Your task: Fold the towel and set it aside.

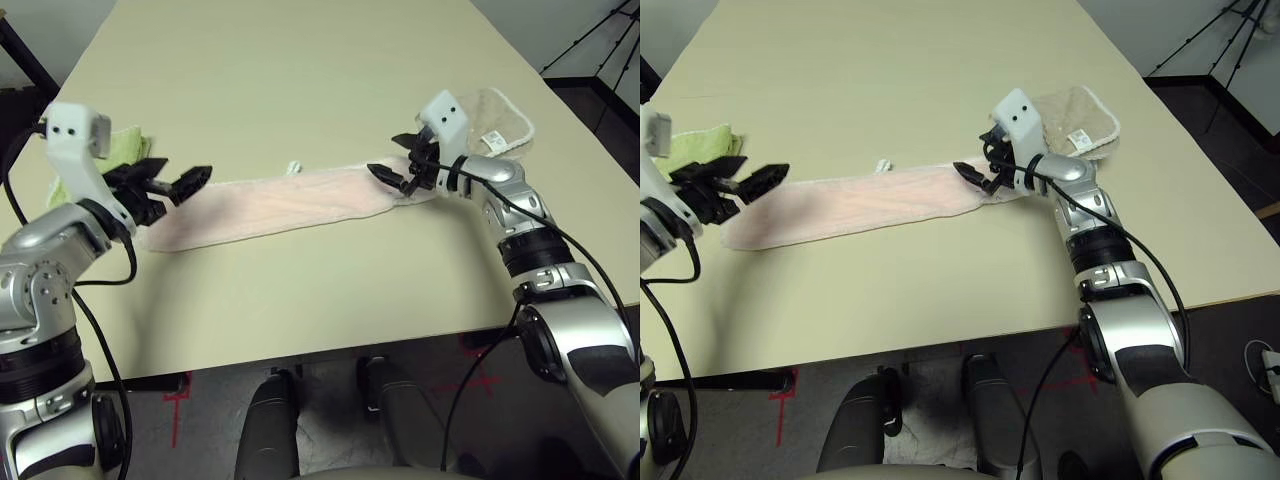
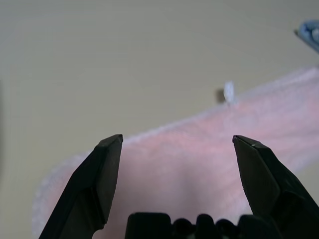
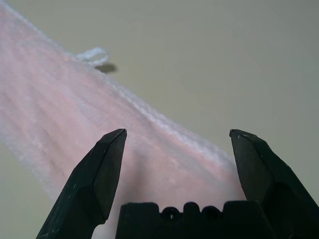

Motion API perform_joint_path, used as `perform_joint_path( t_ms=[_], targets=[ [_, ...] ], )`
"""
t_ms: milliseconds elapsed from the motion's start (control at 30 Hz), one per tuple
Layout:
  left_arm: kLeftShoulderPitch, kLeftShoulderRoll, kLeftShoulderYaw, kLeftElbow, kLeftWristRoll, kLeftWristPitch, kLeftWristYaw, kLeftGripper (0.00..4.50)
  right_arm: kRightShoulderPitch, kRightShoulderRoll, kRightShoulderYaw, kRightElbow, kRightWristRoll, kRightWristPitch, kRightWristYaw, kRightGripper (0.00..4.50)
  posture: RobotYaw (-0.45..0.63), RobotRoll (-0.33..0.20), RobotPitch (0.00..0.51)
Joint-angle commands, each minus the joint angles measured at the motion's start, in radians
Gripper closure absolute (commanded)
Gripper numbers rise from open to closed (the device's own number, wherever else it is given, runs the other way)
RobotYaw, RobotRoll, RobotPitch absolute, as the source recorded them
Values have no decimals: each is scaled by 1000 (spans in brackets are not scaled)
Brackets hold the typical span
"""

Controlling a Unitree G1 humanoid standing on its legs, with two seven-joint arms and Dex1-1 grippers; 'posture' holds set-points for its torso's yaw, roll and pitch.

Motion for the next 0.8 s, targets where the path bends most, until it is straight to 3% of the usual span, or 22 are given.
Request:
perform_joint_path(
  t_ms=[33, 267, 533, 633, 800],
  targets=[
    [76, 21, -80, 2, 80, -62, 21, 32, 34, -29, 21, -9, -30, 12, -26, 35, -42, 0, 208],
    [146, 85, -160, 69, 229, -218, 35, 32, 29, -70, 42, 42, -82, -2, -58, 35, -44, 0, 204],
    [135, 81, -154, 115, 252, -261, 28, 32, 49, -85, 84, 68, -112, -18, -45, 35, -41, 0, 198],
    [124, 58, -129, 115, 232, -265, 37, 32, 39, -78, 78, 68, -103, -25, -55, 35, -41, 0, 198],
    [45, -13, -2, 82, 91, -255, 25, 32, 9, -67, 33, 60, -45, -43, -42, 35, -35, 0, 193]
  ],
)
